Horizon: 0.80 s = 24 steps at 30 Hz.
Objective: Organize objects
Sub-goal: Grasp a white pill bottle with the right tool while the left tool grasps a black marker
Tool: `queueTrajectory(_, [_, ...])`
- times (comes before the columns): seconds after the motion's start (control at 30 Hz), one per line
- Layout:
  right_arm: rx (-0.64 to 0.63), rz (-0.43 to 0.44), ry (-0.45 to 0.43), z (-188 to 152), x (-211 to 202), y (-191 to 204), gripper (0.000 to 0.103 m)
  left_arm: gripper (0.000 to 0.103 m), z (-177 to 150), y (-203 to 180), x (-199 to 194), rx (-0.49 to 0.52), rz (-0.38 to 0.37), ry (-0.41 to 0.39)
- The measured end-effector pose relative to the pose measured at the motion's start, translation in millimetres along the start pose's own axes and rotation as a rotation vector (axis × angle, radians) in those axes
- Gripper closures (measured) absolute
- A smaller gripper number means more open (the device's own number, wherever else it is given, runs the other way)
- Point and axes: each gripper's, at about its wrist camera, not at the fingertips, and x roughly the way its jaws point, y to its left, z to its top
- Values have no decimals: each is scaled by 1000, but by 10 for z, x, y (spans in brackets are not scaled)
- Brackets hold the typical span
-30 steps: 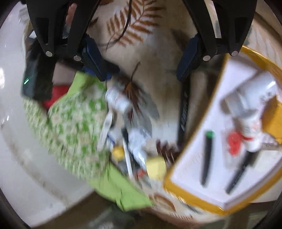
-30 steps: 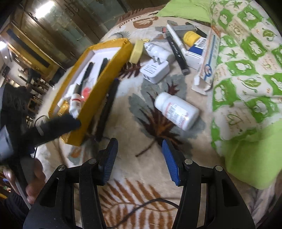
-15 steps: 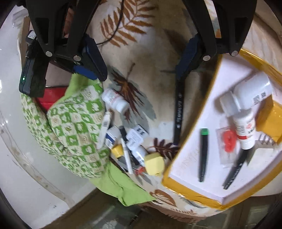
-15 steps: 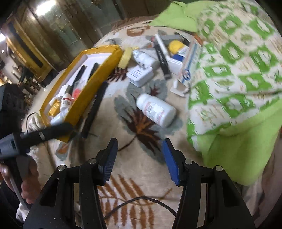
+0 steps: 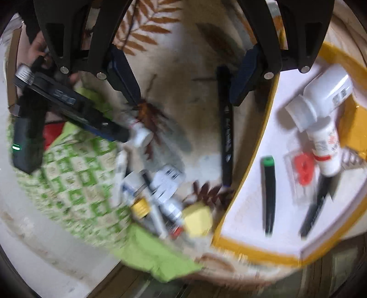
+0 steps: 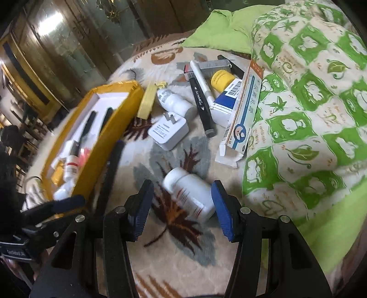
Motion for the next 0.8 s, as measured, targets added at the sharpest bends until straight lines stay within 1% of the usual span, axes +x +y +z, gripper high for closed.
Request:
queueTrajectory(0.03, [5,3,8,2,29,0,50,24,29,34,50,-12,21,19])
queueTrajectory(0.1, [22,28,12,-19,54,-3,50,24,103,-19,59,19,34,27])
queueTrajectory(0.17, [14,13,21,-54,94,16,50,25,217,-3,142,-1,82,73])
queueTrajectory(0.23, [6,-7,36,-80,140,30,50,26,292,-26,176,-5,75,111])
queueTrajectory(0.3, [11,3,42,-89,154,11,50,26,330,-53,259,6,73,164])
queueTrajectory(0.37, [16,3,45,-86,153,-17,50,26,337,-71,306,17,102,184])
queueTrajectory(0.43, [27,6,48,-69,151,-54,50,26,364,-82,332,12,104,201])
queueTrajectory(0.5, [37,4,50,-51,156,-77,50,35,416,-99,388,17,145,238])
queueTrajectory(0.57, [42,-9,56,-34,165,-91,50,54,471,-99,462,38,208,271])
queueTrajectory(0.63, [43,-25,55,-19,168,-97,50,57,497,-85,490,43,237,277])
queueTrajectory(0.73, [47,-28,60,-4,177,-106,50,57,466,-99,475,59,237,244])
queueTrajectory(0.77, [46,-28,65,-6,188,-107,50,60,431,-113,466,77,245,223])
queueTrajectory(0.8, [44,-36,71,-10,202,-104,50,69,395,-125,460,95,253,208])
